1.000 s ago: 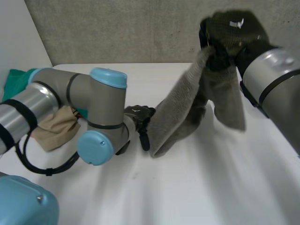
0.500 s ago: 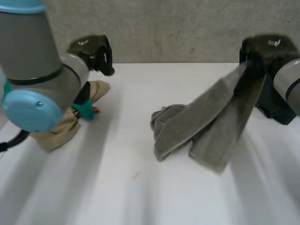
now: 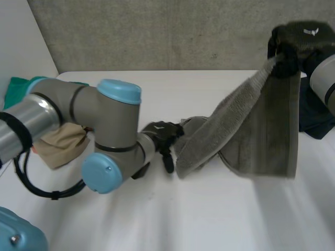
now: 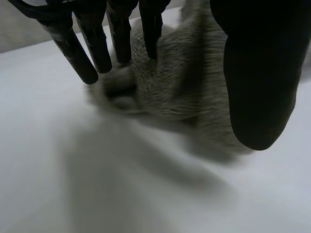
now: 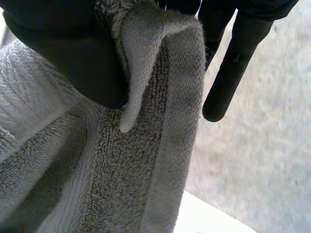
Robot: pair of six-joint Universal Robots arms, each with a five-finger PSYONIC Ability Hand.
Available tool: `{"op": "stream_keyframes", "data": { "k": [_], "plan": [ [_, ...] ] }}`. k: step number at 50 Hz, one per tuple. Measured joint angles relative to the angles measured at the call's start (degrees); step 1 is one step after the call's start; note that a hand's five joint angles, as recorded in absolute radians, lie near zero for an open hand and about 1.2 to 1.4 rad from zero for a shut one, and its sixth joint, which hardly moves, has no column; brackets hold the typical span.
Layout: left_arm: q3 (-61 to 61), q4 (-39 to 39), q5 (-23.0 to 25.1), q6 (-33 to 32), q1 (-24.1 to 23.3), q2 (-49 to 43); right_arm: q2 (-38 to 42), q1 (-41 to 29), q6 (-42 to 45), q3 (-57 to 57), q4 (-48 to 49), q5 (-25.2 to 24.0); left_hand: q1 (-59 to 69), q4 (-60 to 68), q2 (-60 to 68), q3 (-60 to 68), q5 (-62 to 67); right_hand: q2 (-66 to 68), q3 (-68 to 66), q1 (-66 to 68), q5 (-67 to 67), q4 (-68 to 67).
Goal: Fold the laundry.
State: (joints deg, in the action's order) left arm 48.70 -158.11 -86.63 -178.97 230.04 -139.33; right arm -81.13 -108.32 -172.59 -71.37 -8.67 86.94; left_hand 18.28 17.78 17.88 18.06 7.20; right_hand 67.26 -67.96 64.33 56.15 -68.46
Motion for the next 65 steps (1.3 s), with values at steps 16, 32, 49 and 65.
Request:
{"op": "stream_keyframes", "data": {
  "k": [16,32,49,65],
  "plan": [
    [-11.1,2.4,-0.5,8.8,-7.8,-8.0,-2.7,-5.1,1.7,2.7,-2.4,2.0,46.2,49.2,48.6,48.0,48.0,0.0,0.0,0.0,0.0,0.0],
    [1.4,-7.3,-14.3,-15.0,3.3,18.4,7.5,7.8,4.0,-3.5,-3.2,-2.2,46.2,50.7,50.1,49.9,48.4,0.0,0.0,0.0,0.0,0.0],
    [-5.6,-10.2,-20.3,-26.4,-0.5,-1.3,18.3,5.5,10.1,-10.7,6.2,4.4,-2.4,0.5,0.8,0.8,1.4,0.0,0.0,0.0,1.1,0.0],
    [19.4,-8.2,-12.5,-18.2,14.8,21.6,18.3,5.7,12.9,-11.3,8.8,4.9,-2.6,-2.6,-2.4,-3.0,-1.9,0.0,0.0,0.0,1.1,0.0]
  ]
}}
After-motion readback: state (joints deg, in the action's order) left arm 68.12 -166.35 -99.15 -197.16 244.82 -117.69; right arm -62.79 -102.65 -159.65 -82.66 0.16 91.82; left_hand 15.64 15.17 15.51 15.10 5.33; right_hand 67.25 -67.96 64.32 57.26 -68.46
